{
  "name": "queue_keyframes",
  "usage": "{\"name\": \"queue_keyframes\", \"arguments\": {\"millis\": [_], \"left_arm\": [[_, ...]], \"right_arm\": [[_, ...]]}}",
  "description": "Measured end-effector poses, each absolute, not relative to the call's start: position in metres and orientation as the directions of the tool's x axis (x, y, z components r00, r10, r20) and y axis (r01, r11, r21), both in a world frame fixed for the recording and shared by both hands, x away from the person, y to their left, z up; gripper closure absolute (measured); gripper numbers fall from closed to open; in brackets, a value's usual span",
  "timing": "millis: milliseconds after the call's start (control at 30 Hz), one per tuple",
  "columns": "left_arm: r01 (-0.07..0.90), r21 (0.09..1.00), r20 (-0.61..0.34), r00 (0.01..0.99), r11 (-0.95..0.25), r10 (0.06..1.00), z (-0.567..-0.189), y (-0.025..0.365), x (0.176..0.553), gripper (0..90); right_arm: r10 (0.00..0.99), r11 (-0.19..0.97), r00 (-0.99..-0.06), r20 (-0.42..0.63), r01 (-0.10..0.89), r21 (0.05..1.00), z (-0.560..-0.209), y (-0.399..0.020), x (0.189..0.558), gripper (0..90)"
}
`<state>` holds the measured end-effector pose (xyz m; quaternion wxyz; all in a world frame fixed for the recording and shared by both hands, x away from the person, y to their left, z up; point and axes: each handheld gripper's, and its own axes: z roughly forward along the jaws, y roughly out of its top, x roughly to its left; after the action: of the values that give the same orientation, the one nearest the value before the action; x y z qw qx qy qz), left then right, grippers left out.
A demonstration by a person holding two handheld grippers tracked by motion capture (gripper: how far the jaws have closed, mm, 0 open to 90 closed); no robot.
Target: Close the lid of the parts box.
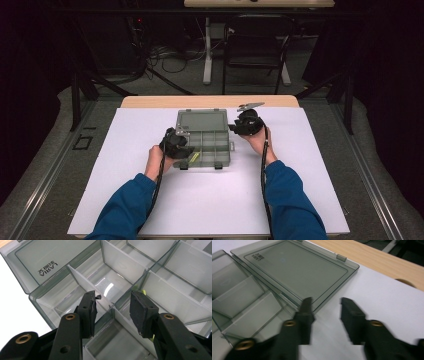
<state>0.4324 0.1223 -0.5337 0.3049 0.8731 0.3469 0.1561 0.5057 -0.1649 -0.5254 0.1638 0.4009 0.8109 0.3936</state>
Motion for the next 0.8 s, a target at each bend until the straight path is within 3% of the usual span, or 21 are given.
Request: {"name": "queue_keyframes", "arguments": {"millis": [100, 200, 800], "left_arm": [[0.511, 0.641, 0.061, 0.710, -0.573, 0.702, -0.534, 0.122, 0.432, 56.7], [0.511, 0.641, 0.061, 0.710, -0.573, 0.702, -0.534, 0.122, 0.432, 56.7], [0.506, 0.634, 0.070, 0.716, -0.585, 0.694, -0.533, 0.122, 0.433, 56.9]], "right_arm": [[0.772, 0.363, -0.633, 0.065, 0.522, 0.772, -0.527, -0.167, 0.511, 84.1], [0.776, 0.391, -0.630, 0.034, 0.522, 0.758, -0.530, -0.163, 0.513, 90.0], [0.750, 0.495, -0.661, -0.017, 0.545, 0.677, -0.552, -0.151, 0.521, 90.0]]}}
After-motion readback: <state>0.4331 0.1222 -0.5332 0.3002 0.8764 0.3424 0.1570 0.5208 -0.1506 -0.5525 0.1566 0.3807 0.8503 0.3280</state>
